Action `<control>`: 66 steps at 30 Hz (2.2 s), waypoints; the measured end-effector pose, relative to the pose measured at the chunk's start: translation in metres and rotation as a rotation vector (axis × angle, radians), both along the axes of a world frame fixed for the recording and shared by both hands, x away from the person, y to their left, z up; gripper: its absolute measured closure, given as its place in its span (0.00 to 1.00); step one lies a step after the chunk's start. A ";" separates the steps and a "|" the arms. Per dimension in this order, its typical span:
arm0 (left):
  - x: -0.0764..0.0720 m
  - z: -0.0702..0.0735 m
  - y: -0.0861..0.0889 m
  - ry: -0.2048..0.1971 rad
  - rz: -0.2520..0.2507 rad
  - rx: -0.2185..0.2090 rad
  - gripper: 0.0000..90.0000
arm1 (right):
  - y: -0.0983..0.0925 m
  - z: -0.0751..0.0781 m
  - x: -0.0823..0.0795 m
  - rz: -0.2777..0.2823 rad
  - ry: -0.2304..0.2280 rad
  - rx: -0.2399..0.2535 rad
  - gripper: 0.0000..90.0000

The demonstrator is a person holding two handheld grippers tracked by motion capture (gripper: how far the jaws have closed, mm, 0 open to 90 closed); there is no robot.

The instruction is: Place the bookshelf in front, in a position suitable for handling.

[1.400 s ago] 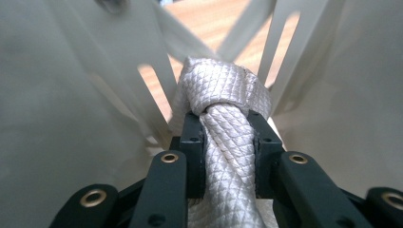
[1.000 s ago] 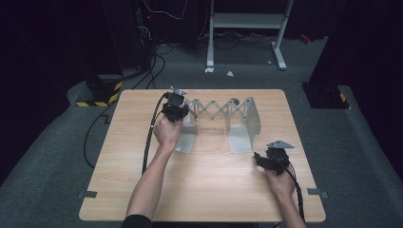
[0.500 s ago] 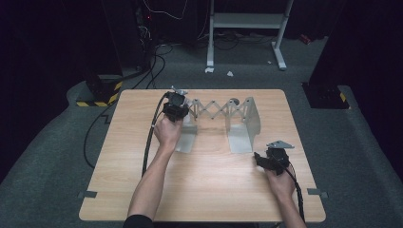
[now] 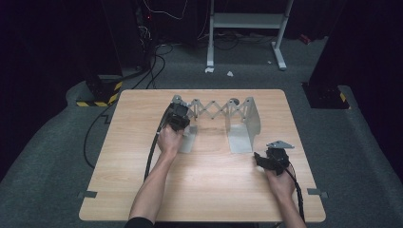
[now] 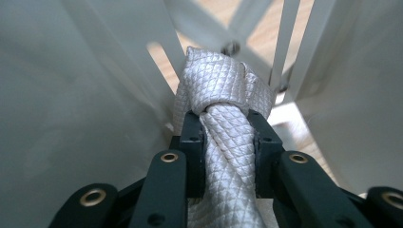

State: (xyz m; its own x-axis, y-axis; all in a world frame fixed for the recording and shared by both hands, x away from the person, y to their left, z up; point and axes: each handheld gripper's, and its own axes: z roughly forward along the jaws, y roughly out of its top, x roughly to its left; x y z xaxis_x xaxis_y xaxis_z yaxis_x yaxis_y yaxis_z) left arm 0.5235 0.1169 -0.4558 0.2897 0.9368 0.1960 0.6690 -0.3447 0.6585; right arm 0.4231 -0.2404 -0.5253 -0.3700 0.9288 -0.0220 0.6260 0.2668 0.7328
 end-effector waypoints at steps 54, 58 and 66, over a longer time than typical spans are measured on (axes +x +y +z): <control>-0.034 0.033 0.006 -0.022 -0.236 -0.234 0.81 | 0.000 0.000 0.000 0.002 0.000 -0.001 0.38; -0.033 0.037 0.005 -0.033 -0.247 -0.236 0.81 | 0.000 0.000 0.000 0.002 0.000 -0.001 0.38; -0.027 0.050 0.007 -0.043 -0.262 -0.247 0.80 | 0.000 0.000 0.000 0.001 0.000 -0.001 0.38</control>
State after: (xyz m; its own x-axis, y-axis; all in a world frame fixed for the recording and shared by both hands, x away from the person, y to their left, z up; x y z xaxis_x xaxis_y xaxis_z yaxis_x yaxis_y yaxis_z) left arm 0.4963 0.1238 -0.4054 0.5226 0.8525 -0.0099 0.5487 -0.3275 0.7692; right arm 0.4229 -0.2404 -0.5253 -0.3713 0.9282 -0.0231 0.6257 0.2685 0.7324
